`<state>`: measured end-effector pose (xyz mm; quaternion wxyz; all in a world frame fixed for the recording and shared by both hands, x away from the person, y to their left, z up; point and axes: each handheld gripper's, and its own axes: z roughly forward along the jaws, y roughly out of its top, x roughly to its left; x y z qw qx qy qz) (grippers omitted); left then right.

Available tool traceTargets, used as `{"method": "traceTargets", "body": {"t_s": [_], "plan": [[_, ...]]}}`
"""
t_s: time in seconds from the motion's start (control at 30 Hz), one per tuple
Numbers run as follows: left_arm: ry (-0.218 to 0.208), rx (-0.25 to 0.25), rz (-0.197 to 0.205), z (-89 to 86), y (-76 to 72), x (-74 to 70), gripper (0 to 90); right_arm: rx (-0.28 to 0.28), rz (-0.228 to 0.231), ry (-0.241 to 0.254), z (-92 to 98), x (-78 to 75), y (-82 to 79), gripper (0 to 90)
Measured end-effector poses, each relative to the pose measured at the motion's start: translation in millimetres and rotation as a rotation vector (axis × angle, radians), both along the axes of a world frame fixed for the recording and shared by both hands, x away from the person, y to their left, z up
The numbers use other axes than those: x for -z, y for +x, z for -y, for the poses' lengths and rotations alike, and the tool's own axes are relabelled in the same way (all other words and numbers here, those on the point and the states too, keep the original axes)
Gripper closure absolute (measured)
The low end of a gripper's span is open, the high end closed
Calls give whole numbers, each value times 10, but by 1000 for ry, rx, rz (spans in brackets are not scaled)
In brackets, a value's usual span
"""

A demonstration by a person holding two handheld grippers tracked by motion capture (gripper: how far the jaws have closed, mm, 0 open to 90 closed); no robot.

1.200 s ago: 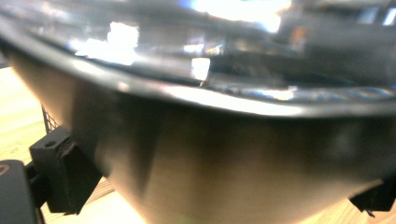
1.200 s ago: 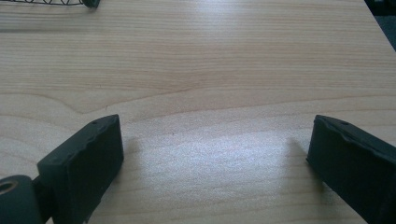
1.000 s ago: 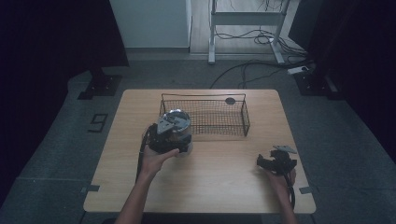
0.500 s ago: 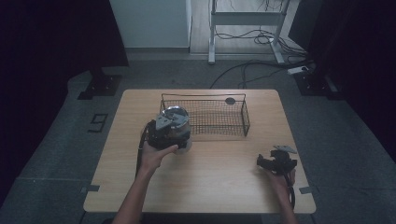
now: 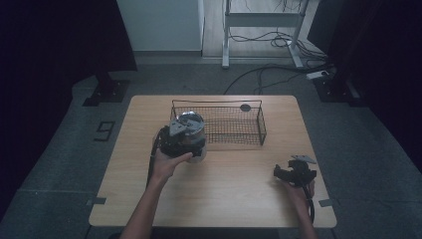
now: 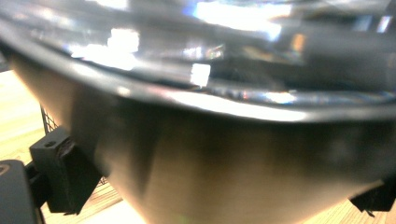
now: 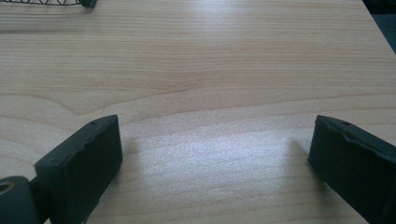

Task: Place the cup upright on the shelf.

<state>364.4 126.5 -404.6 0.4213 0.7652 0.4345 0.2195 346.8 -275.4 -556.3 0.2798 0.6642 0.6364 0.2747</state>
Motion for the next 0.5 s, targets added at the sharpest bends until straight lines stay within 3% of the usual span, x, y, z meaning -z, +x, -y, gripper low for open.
{"method": "traceTargets", "body": {"t_s": [0.2, 0.33, 0.5], "plan": [[4, 2, -14, 4, 23, 26, 41, 2, -1, 2, -2, -1, -1, 25], [14, 19, 11, 25, 20, 1, 42, 2, -1, 0, -2, -1, 0, 25], [13, 15, 5, 34, 96, -34, 42, 1, 0, 0, -2, 0, 0, 26]]}}
